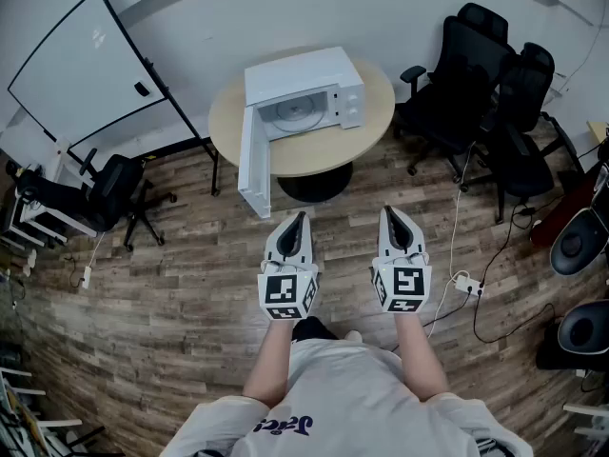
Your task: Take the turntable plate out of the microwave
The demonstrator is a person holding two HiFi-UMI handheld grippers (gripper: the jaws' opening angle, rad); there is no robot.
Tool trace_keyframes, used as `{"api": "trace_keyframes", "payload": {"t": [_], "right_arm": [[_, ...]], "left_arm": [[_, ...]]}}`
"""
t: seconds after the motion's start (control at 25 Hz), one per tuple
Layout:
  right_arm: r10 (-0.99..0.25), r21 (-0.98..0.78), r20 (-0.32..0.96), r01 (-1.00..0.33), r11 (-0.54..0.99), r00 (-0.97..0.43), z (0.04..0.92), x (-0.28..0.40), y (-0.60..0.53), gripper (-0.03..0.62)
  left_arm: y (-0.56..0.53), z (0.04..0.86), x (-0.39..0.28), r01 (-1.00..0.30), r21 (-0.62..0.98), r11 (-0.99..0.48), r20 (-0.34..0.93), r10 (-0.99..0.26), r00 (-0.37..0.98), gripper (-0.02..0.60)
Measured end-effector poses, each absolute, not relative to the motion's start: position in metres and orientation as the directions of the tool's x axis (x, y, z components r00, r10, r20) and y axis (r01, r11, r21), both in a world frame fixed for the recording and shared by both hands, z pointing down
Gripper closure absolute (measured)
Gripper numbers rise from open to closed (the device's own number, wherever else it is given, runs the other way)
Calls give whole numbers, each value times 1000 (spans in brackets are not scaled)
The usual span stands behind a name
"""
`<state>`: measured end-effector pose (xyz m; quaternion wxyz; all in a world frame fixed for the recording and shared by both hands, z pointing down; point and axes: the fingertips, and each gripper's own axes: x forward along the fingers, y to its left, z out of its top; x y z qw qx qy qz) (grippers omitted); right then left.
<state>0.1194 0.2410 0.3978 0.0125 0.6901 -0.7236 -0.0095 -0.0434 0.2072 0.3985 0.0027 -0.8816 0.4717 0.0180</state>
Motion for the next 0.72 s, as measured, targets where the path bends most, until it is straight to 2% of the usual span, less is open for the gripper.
{"api": "trace_keyframes", "payload": {"t": [0.36, 0.72], "right_arm": [[-999, -8, 25, -999, 36, -36, 410, 140, 212, 579], [-994, -34, 74, -997, 74, -76, 430, 124, 92, 579]], "left_arm": [[177, 414, -47, -842, 42, -538, 6, -843, 538, 568], [58, 427, -29, -811, 98, -577, -7, -815, 579, 568]]}}
